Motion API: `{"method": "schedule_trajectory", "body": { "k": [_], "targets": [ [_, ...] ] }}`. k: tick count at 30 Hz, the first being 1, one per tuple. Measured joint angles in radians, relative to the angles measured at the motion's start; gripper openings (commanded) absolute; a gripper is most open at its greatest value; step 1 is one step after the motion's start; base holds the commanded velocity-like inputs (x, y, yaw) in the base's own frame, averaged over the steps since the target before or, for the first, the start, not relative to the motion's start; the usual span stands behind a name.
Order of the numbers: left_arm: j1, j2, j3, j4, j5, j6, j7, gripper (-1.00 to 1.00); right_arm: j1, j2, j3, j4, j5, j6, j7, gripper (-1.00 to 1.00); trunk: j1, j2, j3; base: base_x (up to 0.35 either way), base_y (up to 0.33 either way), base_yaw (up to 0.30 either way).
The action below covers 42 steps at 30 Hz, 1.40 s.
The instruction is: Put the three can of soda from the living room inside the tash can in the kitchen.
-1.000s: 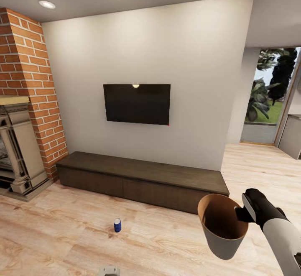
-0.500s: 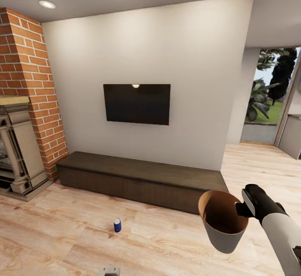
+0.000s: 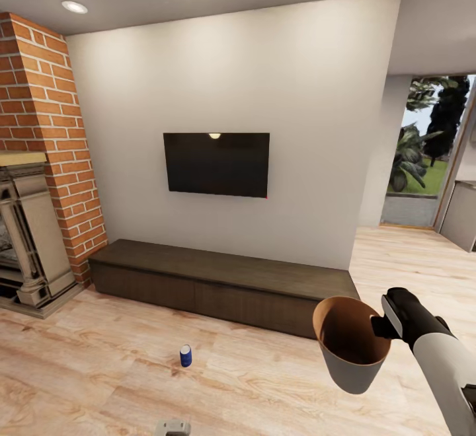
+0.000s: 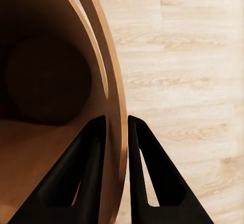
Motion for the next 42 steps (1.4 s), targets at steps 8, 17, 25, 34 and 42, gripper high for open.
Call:
{"method": "schedule_trajectory", "body": {
  "k": [8, 17, 25, 34, 42],
  "targets": [
    [0.0, 0.0, 0.005, 0.002, 0.002, 0.005, 0.002, 1.0, -0.001, 0.004, 0.003, 0.0, 0.0, -0.001, 0.0, -1.0, 0.0, 0.0, 0.0, 0.0, 0.0, 0.0],
    [-0.002, -0.004, 0.006, 0.057, 0.003, 0.004, 0.004, 1.0, -0.001, 0.006, 0.01, 0.0, 0.0, -0.003, 0.0, -1.0, 0.0, 0.0, 0.0, 0.0, 0.0, 0.0],
    [-0.003, -0.02, 0.007, 0.087, 0.005, 0.004, 0.013, 1.0, -0.001, 0.006, 0.012, 0.001, 0.001, -0.003, 0.0, -1.0, 0.0, 0.0, 0.0, 0.0, 0.0, 0.0],
    [-0.003, -0.023, 0.008, 0.09, 0.006, 0.004, 0.017, 1.0, -0.001, 0.008, 0.014, 0.001, 0.002, -0.003, 0.0, -1.0, 0.0, 0.0, 0.0, 0.0, 0.0, 0.0],
    [-0.003, -0.023, 0.008, 0.09, 0.005, 0.004, 0.016, 1.0, -0.001, 0.009, 0.014, 0.002, 0.003, -0.003, 0.0, -1.0, 0.011, -0.021, -0.009, 0.0, 0.0, 0.0]
  ]
}}
